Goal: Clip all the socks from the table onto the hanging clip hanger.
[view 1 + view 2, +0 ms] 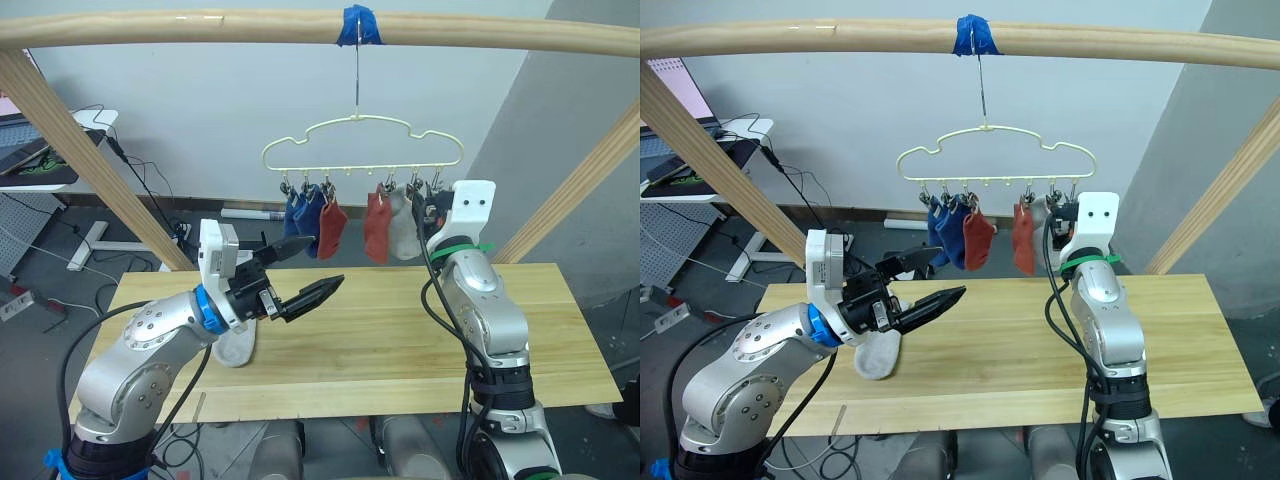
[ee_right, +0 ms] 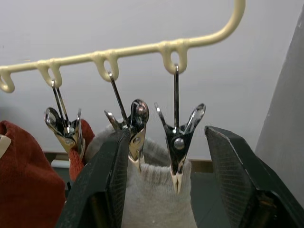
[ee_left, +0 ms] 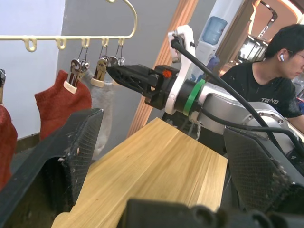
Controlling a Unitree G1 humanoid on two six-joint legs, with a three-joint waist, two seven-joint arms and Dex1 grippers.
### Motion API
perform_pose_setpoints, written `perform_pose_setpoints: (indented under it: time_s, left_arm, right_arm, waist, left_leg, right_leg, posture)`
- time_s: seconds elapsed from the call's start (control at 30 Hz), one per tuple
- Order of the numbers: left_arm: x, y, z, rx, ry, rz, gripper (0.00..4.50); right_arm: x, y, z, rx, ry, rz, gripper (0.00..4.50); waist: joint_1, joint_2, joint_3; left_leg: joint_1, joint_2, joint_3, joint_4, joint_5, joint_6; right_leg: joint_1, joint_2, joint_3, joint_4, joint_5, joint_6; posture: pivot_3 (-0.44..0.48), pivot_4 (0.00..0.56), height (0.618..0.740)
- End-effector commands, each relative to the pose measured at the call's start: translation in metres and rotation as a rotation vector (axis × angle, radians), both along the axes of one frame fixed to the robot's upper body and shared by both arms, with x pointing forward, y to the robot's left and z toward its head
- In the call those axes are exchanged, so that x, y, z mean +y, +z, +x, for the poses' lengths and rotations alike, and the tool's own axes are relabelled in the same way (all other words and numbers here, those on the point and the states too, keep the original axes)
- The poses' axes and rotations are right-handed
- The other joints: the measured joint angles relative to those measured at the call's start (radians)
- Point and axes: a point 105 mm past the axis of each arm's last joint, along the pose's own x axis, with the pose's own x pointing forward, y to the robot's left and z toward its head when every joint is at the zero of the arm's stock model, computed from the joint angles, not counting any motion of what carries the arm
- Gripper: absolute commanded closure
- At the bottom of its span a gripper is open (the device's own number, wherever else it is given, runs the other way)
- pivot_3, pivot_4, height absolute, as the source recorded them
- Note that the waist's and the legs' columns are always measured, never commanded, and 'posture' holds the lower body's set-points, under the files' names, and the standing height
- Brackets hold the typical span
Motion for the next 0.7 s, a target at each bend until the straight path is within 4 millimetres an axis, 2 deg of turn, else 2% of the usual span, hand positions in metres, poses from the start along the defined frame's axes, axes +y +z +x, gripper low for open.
perform_pose_setpoints:
  time_s: [0.03,0.7]
  left_arm:
    - [-0.0027,0.0078,-0.0065,-0.051,-0.012,0.001,0.0]
    - [-0.0059,0.0056,-0.0097,-0.048,-0.02,0.005,0.0]
  right_arm:
    - [-0.0055,0.0175,0.0003,-0.071,-0.014,0.005,1.9]
    - [-0.0051,0.0203,0.0085,-0.071,-0.005,0.013,1.9]
  waist:
    - [0.0,0.0,0.0]
    - [0.001,0.0,0.0]
  left_leg:
    - [0.0,0.0,0.0,0.0,0.0,0.0]
    - [0.0,0.0,0.0,0.0,0.0,0.0]
  right_leg:
    - [0.0,0.0,0.0,0.0,0.0,0.0]
    - [0.0,0.0,0.0,0.0,0.0,0.0]
  posture:
    - [-0.049,0.164,0.74]
    - [-0.044,0.151,0.74]
